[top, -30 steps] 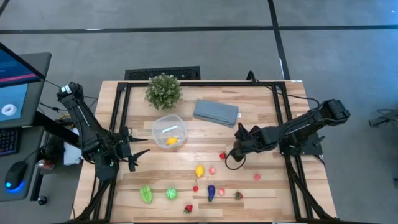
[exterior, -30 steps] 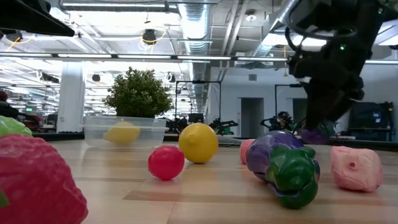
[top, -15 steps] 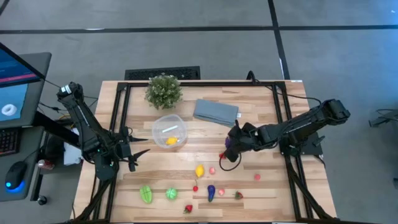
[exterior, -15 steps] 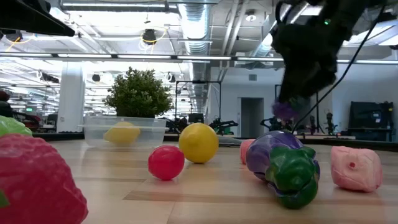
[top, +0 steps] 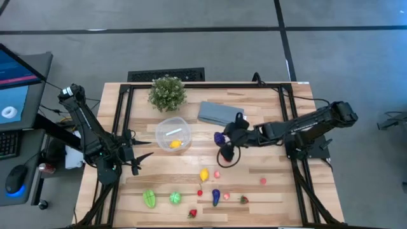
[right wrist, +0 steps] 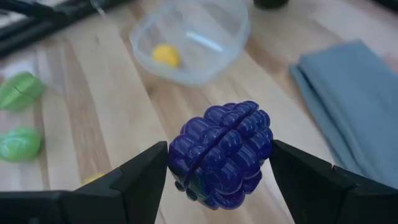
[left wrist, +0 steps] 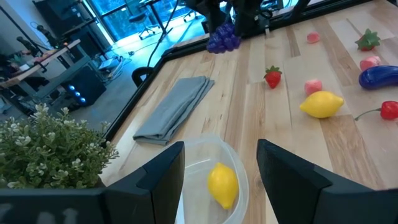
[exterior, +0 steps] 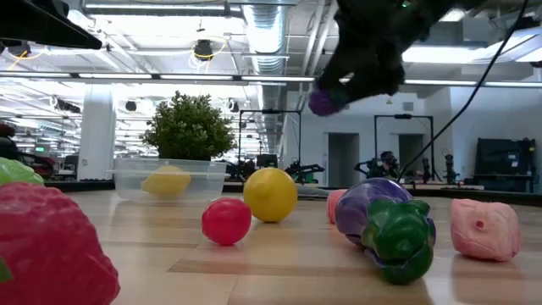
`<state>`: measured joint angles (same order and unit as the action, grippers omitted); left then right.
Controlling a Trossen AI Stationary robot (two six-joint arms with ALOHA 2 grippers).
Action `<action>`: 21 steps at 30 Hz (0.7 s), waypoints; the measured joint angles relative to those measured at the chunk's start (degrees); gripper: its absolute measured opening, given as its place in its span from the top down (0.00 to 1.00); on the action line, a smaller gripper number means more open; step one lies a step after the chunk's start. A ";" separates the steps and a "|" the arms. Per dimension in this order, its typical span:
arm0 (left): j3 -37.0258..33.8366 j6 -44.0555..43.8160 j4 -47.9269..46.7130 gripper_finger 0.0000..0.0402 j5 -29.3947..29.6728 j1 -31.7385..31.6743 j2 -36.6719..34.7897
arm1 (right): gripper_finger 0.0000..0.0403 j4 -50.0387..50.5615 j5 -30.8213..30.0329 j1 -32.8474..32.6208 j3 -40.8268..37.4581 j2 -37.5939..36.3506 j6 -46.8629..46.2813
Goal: Pick and placing Produce into tupperware
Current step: Put the blackberry into the transparent bin
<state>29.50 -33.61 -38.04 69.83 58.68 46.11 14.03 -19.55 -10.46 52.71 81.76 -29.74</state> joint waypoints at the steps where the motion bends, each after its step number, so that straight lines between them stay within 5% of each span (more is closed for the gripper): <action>1: 0.00 0.00 0.00 0.52 0.02 0.02 0.00 | 0.25 -0.96 0.03 0.29 0.00 -0.01 0.94; 21: -0.01 0.22 -0.01 0.52 1.12 -0.01 -0.01 | 0.25 -17.54 3.01 4.33 0.00 0.06 12.51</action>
<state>29.49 -33.38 -38.06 70.95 58.67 46.11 -3.50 -16.54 -6.13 52.71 81.82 -17.23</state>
